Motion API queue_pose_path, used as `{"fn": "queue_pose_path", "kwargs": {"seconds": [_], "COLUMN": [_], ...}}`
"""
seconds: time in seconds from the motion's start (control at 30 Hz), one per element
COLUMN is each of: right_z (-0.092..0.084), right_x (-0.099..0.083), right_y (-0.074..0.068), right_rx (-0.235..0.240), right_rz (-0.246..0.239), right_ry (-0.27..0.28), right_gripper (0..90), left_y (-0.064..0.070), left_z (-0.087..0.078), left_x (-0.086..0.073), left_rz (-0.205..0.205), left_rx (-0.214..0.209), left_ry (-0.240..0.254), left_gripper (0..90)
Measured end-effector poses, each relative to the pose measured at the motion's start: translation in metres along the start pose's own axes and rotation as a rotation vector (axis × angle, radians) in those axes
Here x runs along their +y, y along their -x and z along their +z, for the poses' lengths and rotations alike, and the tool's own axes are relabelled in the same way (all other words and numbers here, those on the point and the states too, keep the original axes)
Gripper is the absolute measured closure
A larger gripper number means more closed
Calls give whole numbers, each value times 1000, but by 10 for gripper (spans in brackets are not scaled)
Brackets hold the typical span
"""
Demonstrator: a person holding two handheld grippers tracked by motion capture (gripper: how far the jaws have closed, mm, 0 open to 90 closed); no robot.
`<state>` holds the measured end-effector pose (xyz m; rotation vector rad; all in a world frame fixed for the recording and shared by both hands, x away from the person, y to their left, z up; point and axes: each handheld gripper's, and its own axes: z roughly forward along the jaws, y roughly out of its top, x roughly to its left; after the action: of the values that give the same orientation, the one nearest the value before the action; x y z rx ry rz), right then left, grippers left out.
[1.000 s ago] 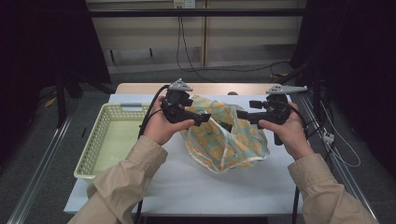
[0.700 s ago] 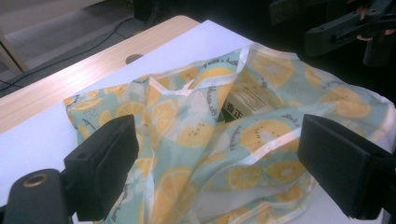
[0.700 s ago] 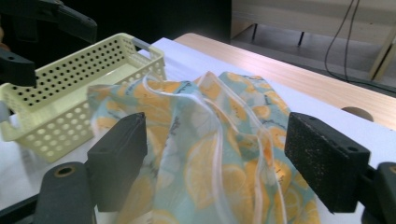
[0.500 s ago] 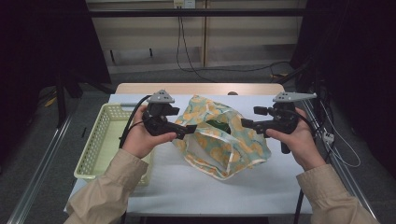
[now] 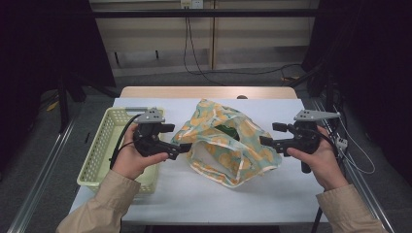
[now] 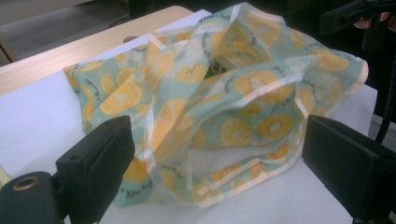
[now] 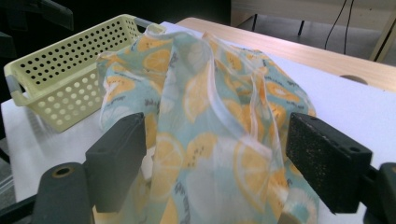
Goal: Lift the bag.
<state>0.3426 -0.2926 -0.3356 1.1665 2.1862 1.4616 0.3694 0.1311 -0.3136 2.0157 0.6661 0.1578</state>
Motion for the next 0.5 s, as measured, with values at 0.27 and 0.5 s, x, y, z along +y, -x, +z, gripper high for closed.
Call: {"fn": "queue_pose_path", "kwargs": {"seconds": [0.27, 0.5], "right_z": [-11, -16], "right_x": [-15, -28], "right_y": [0, 0], "right_rx": [-8, -14], "right_rz": [3, 1], "right_ry": [-3, -6], "right_gripper": [209, 209], "left_y": [-5, -7], "left_z": [-14, -24], "left_x": [-20, -33], "left_rz": [-9, -20], "left_rx": [14, 32], "left_ry": [-2, 4], "left_gripper": [92, 93]}}
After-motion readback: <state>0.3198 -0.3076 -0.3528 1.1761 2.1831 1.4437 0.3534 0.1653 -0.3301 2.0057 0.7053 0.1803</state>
